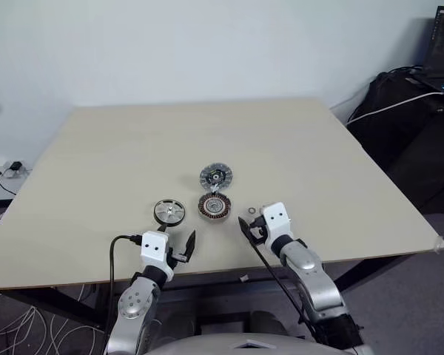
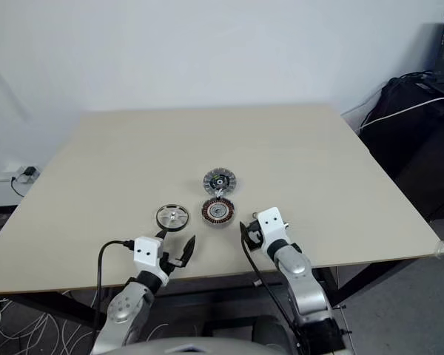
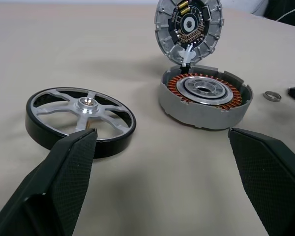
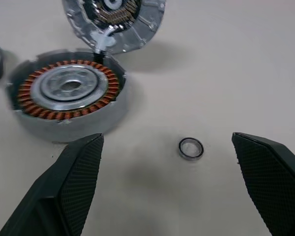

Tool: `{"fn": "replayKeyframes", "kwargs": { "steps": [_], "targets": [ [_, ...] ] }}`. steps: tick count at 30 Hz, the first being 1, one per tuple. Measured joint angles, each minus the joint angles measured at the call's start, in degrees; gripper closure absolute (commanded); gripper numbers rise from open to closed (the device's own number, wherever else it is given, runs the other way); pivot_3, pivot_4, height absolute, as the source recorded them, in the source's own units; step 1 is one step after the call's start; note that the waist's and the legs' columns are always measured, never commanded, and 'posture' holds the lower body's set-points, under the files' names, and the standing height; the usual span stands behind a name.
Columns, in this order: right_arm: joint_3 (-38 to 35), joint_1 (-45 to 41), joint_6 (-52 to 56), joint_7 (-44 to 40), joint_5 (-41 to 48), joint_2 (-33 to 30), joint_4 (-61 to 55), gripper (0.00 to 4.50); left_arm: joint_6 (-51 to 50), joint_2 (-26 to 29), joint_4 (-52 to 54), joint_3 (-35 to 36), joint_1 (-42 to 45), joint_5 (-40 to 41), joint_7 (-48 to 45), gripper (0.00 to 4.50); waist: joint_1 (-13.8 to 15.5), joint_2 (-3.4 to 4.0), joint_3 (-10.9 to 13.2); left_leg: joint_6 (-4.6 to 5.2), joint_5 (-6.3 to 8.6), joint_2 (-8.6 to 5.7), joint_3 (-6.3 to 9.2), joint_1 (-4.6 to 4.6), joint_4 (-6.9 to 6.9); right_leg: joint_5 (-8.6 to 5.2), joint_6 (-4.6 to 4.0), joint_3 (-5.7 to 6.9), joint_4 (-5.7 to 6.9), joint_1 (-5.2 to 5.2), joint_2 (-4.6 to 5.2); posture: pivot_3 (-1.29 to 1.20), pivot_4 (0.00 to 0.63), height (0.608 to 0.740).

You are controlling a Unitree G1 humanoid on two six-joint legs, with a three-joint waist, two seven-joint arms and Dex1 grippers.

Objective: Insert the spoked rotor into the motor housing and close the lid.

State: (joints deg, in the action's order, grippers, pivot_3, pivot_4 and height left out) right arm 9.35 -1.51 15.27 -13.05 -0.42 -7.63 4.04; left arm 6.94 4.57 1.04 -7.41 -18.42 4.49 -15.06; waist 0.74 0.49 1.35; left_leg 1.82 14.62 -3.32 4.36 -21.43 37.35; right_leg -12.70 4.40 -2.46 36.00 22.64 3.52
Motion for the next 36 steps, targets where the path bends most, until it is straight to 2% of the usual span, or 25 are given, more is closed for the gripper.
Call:
{"fn": "replayKeyframes", "kwargs": {
  "steps": [13,23,26,34,36],
  "targets": [
    [-3.27,-12.43,-1.60,0.92,0.29,1.67,20.72,0.02,0.08,0.00,0.00,0.01,0.07,0.02,0.04,0.00,-0.64,0.12,-0.08,0.02,-0.02,-0.02,-0.01,0.08,-0.02,0.11,-0.18,-0.03,0.01,-0.05,-0.03,0.00,0.000,0.740],
    [-3.36,-15.43,-3.55,0.74,0.14,2.70,25.94,0.02,0.18,0.00,0.00,0.02,0.07,0.05,0.03,0.00,-1.65,0.19,-0.12,0.02,-0.02,-0.02,-0.03,0.28,-0.03,0.03,-0.04,-0.09,0.06,-0.18,-0.04,0.00,0.000,0.740],
    [-3.20,-15.67,-3.77,0.55,0.09,3.07,26.44,0.63,0.24,0.01,-0.01,0.01,0.07,0.05,0.01,0.00,-1.83,0.21,-0.13,0.01,-0.02,-0.02,-0.03,0.29,-0.04,0.03,-0.04,-0.11,0.06,-0.19,-0.04,0.00,0.000,0.740],
    [-2.86,-15.49,-3.63,0.37,0.04,3.85,26.26,3.15,0.88,0.10,-0.04,0.05,0.05,0.06,-0.04,0.00,-1.85,0.23,-0.14,0.01,-0.02,-0.03,-0.03,0.29,-0.05,0.03,-0.04,-0.12,0.06,-0.19,-0.03,0.00,0.000,0.740],
    [-2.82,-15.01,-3.32,0.42,0.05,3.93,25.40,3.15,0.92,0.11,-0.07,0.05,0.05,0.06,-0.07,0.00,-1.84,0.24,-0.14,0.01,-0.02,-0.03,-0.03,0.29,-0.06,0.03,-0.05,-0.12,0.06,-0.18,-0.03,0.00,0.000,0.740]
  ]
}}
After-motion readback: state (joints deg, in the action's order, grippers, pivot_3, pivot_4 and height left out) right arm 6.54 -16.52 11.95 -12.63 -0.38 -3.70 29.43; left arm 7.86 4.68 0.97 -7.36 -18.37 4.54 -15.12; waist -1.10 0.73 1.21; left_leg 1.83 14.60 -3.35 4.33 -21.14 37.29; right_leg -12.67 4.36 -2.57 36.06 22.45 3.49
